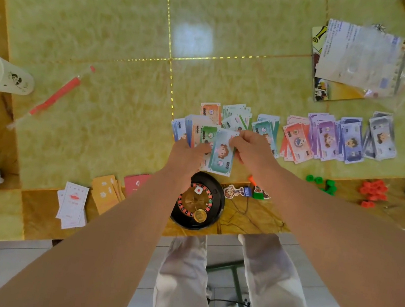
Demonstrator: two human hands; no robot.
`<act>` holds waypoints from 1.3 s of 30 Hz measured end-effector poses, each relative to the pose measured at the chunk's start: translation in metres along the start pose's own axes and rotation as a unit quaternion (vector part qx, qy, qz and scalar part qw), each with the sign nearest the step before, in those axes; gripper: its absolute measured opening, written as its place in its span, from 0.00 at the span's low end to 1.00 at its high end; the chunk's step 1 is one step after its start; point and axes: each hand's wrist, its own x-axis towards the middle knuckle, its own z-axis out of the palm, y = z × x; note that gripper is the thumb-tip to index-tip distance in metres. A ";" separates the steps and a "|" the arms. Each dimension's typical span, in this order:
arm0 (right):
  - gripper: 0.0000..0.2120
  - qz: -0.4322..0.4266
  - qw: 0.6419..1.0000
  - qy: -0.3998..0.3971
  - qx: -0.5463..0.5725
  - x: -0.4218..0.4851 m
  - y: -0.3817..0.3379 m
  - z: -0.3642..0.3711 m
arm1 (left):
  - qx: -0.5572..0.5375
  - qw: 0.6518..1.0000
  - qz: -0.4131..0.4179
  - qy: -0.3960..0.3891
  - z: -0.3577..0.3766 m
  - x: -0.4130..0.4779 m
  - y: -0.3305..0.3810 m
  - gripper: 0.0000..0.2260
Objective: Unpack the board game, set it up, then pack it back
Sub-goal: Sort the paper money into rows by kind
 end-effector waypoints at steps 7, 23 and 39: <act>0.04 0.008 0.998 0.012 0.061 -0.004 0.005 -0.016 | -0.011 1.000 -0.001 0.007 0.007 -0.007 -0.001 0.05; 0.05 0.009 0.988 0.151 -0.040 0.027 0.023 -0.070 | -0.031 0.999 -0.018 0.038 0.054 -0.003 -0.002 0.10; 0.07 -0.059 0.998 -0.013 -0.032 0.026 0.017 -0.072 | -0.001 0.999 -0.020 0.035 0.070 0.015 0.001 0.06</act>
